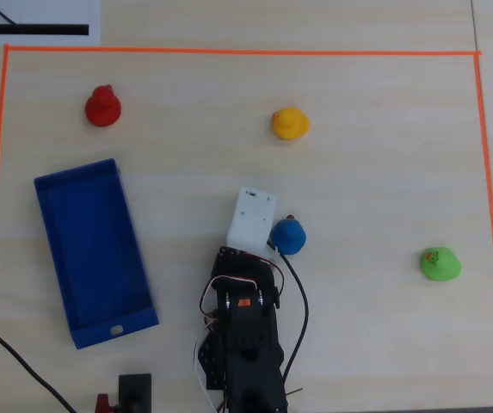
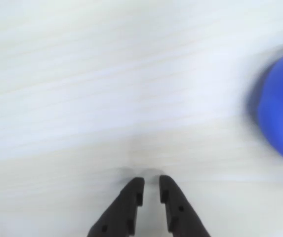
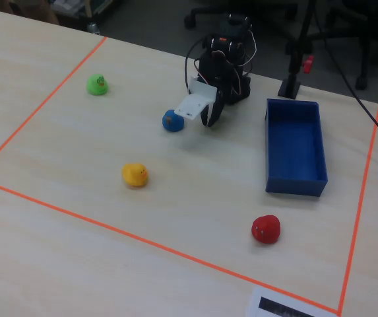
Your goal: Grasp red duck and put it into box.
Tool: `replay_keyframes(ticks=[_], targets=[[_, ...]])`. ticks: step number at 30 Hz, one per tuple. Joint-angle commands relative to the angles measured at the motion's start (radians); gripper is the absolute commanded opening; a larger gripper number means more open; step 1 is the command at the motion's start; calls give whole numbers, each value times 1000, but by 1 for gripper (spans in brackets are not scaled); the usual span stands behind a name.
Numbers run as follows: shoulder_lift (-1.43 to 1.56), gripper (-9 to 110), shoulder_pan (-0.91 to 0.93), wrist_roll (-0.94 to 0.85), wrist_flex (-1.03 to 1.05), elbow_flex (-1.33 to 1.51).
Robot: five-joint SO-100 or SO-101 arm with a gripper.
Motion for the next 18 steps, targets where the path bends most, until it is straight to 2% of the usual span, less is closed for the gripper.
replay_keyframes(ticks=[1, 9, 12, 15, 18], targets=[[0, 0, -12, 0, 28, -5], [0, 0, -3, 3, 26, -5], [0, 0, 61, -3, 25, -5], [0, 0, 58, -67, 12, -5], [-67, 12, 89, -66, -69, -77]])
